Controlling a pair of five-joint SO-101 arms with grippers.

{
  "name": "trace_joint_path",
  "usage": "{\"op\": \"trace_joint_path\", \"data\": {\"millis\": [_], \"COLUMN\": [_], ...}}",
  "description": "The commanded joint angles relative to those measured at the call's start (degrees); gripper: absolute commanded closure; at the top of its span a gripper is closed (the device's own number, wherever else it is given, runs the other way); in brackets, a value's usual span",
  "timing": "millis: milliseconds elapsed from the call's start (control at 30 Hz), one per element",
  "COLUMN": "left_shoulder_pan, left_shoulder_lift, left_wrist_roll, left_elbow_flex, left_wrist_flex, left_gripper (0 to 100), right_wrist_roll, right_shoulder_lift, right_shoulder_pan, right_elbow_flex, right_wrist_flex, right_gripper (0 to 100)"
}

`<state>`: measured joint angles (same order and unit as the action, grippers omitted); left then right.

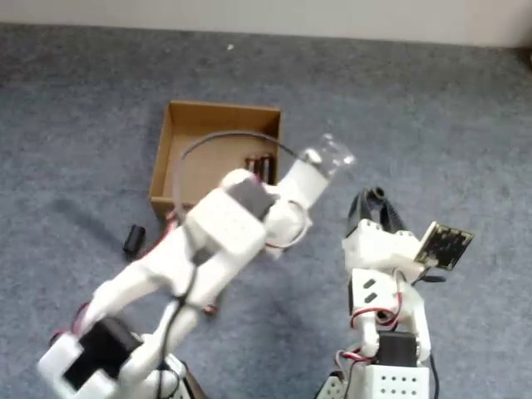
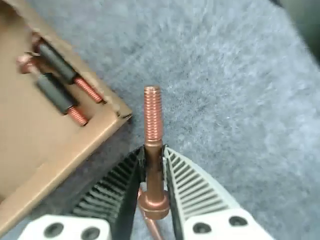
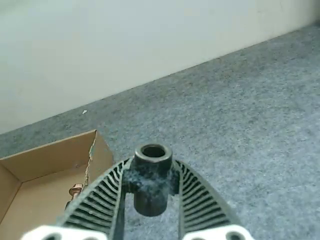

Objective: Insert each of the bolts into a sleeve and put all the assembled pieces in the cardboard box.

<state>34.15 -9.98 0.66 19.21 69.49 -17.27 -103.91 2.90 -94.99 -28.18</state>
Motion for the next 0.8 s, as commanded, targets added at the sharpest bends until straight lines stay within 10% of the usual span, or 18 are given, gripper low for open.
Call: {"op": "trace_joint_path", "data": {"millis": [0,300,500,767], "left_shoulder_pan": [-6.02,-23.16,-28.00,-33.45], "left_shoulder_lift": [-15.87,-36.18,-46.81,-51.12], "left_wrist_roll": [-1.76,-14.24,-25.05,-14.86], "left_elbow_flex": [7.16,28.97,32.13,32.22], "left_wrist_flex": [-3.08,-15.12,-8.18,-6.59], "left_gripper": [100,99,76,82], "right_wrist_roll": [-0.26,-0.26,-0.35,-0.26], "right_shoulder_lift": [-0.75,-0.84,-0.84,-0.84], "right_shoulder_pan": [-0.66,-0.40,-0.31,-0.31], "right_elbow_flex": [0.66,0.66,0.57,0.57], "right_wrist_flex": [1.71,1.71,1.71,1.71], "right_gripper": [99.5,99.5,99.5,99.5]}}
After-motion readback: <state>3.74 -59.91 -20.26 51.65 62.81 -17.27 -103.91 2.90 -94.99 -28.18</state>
